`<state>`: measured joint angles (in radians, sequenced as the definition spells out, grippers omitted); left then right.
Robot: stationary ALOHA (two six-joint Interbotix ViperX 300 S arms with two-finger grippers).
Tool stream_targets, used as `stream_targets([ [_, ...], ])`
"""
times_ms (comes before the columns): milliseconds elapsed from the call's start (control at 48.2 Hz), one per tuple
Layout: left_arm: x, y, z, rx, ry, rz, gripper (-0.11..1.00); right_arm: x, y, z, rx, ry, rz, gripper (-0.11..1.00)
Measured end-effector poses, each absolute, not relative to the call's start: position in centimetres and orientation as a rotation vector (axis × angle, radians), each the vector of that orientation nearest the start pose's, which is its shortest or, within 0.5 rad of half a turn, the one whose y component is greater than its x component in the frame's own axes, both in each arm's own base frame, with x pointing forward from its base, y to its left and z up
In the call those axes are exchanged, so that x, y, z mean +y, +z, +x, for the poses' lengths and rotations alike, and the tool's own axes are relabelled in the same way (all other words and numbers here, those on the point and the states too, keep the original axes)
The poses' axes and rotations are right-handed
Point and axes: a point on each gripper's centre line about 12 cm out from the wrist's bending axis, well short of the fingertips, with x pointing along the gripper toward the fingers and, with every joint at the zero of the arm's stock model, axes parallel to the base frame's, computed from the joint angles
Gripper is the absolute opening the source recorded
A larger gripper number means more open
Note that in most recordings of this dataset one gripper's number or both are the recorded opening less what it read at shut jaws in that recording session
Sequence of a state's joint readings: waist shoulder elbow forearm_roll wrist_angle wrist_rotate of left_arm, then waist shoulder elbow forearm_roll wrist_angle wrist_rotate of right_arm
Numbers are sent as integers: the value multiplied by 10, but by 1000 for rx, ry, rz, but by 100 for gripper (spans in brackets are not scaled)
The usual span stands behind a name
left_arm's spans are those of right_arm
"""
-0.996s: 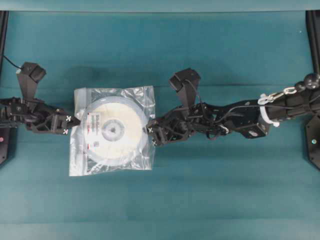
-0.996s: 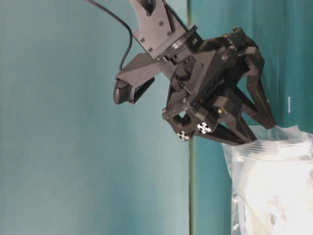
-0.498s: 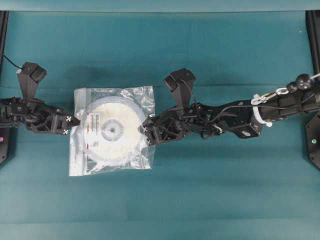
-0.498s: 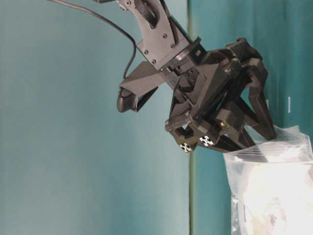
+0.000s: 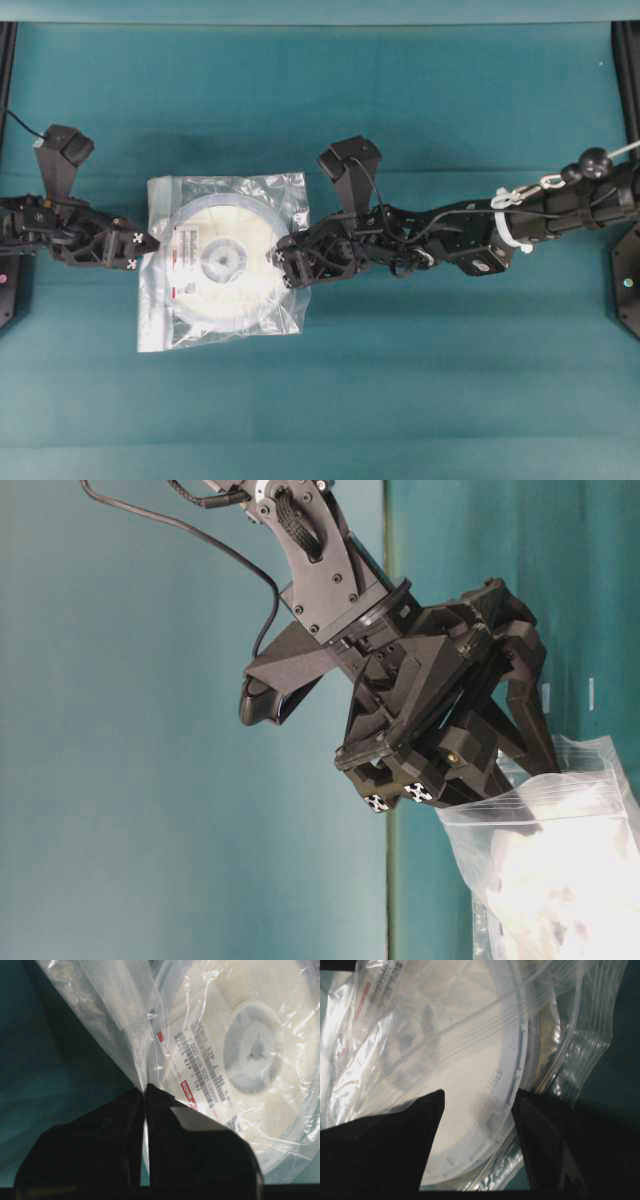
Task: Take out the reel from the clear zip bag.
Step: 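Push the right gripper into the bag opening and pinch the white reel rim, then hold the bag with the left gripper and pull the reel rightward out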
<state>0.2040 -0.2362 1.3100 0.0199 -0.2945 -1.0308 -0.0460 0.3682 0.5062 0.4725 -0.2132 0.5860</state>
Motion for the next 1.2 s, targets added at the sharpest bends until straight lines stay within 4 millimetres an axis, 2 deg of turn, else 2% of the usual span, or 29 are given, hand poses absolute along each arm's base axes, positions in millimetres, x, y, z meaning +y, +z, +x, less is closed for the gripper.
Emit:
stream_targets([
  [145, 43, 86, 210, 618, 568, -1037, 0, -31, 80, 445, 559, -484, 990, 57],
  [332, 43, 85, 210, 620, 569, -1037, 0, -31, 78, 444, 575, -488, 993, 25],
  [394, 43, 85, 210, 620, 569, -1037, 0, -32, 78, 444, 579, -490, 994, 18],
  [623, 43, 85, 210, 620, 571, -1037, 0, -32, 78, 444, 579, -491, 997, 13],
  [872, 43, 85, 210, 623, 570, -1037, 0, -32, 79, 442, 578, -492, 998, 12],
  [1204, 43, 84, 212, 624, 571, -1036, 0, -32, 82, 419, 587, -515, 1013, 8],
])
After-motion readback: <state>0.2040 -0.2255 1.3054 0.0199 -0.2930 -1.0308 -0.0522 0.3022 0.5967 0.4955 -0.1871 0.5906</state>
